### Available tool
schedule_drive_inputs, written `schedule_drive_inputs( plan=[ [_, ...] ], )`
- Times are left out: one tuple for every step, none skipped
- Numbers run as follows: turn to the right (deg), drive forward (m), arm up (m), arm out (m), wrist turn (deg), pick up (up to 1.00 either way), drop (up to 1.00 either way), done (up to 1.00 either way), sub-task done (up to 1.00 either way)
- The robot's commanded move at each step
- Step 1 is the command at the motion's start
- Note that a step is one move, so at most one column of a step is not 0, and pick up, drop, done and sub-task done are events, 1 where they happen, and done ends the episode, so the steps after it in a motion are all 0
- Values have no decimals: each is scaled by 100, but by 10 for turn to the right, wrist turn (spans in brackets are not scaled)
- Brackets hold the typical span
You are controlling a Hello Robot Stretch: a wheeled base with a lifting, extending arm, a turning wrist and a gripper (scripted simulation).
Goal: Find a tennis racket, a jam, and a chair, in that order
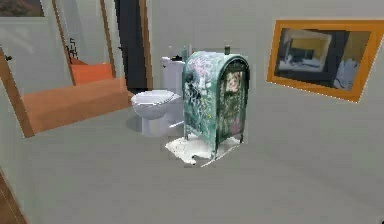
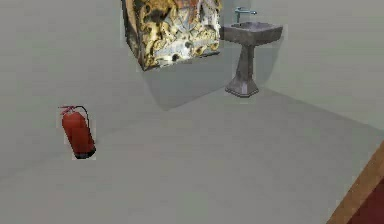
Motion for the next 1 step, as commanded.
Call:
schedule_drive_inputs(
  plan=[
    [0, 70, 0, 0, 0, 0, 0, 0, 0]
  ],
)
